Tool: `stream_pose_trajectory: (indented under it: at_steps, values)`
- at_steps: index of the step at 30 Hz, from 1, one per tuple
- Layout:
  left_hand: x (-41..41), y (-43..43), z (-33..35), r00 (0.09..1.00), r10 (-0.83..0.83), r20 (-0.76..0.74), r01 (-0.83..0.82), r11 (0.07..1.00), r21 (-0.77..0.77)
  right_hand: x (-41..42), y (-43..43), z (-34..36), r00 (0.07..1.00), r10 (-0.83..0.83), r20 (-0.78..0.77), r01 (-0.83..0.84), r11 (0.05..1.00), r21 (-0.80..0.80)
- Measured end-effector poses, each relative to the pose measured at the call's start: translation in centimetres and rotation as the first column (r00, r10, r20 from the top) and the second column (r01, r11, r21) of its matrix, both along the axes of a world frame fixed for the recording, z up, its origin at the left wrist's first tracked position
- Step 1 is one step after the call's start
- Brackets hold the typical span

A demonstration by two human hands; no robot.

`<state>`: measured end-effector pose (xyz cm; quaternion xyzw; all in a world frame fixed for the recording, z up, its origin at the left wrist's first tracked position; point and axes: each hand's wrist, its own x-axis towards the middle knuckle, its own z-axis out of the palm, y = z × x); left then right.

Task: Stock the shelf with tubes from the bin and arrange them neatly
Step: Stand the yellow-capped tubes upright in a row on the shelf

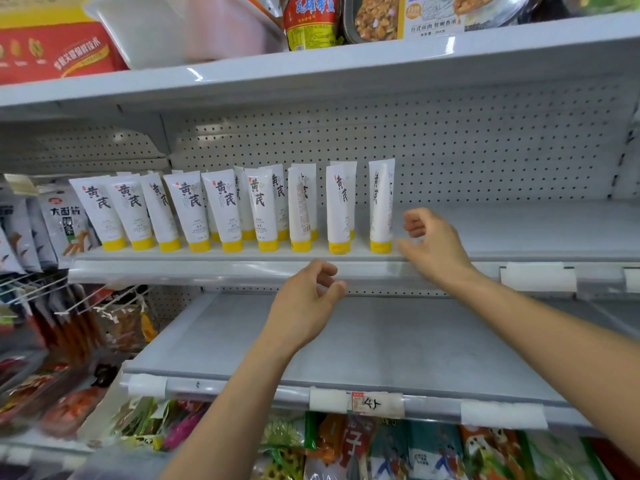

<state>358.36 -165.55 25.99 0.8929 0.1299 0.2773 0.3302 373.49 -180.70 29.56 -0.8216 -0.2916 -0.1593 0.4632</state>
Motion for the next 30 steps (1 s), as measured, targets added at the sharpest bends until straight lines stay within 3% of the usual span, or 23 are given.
stream_pose_trajectory:
  at_steps: [3, 6, 12, 17, 21, 25, 30]
  values:
    - [-1.2, -0.5, -1.3, 1.000, 0.028, -0.011, -0.028, 0.998, 0.050, -2.4, -1.3, -2.2, 0.990, 0.069, 0.119, -0.067, 0.997, -0.027]
    - [-2.9, -0.9, -3.4, 0.998, 0.065, -0.028, -0.063, 0.996, 0.064, -4.8, -1.7, -5.1, 0.977, 0.175, 0.120, -0.156, 0.976, -0.153]
    - [-8.9, 2.0, -9.3, 0.975, 0.134, -0.178, -0.121, 0.989, 0.079, -8.7, 1.4, -10.2, 0.947, 0.316, -0.055, -0.314, 0.880, -0.357]
    - [-14.8, 8.9, -14.0, 0.913, 0.260, -0.314, -0.260, 0.965, 0.041, -12.4, 7.7, -14.5, 0.874, 0.438, -0.212, -0.484, 0.739, -0.469]
    - [-19.5, 16.1, -17.9, 0.843, 0.325, -0.427, -0.383, 0.922, -0.053, -15.1, 15.5, -18.7, 0.779, 0.480, -0.403, -0.625, 0.645, -0.441]
    - [-23.8, 25.4, -22.3, 0.743, 0.418, -0.523, -0.557, 0.819, -0.138, -18.7, 24.9, -24.1, 0.671, 0.482, -0.564, -0.723, 0.595, -0.352]
    - [-27.8, 36.8, -31.7, 0.595, 0.377, -0.709, -0.647, 0.749, -0.145, -23.3, 36.5, -33.9, 0.496, 0.369, -0.786, -0.796, 0.554, -0.243]
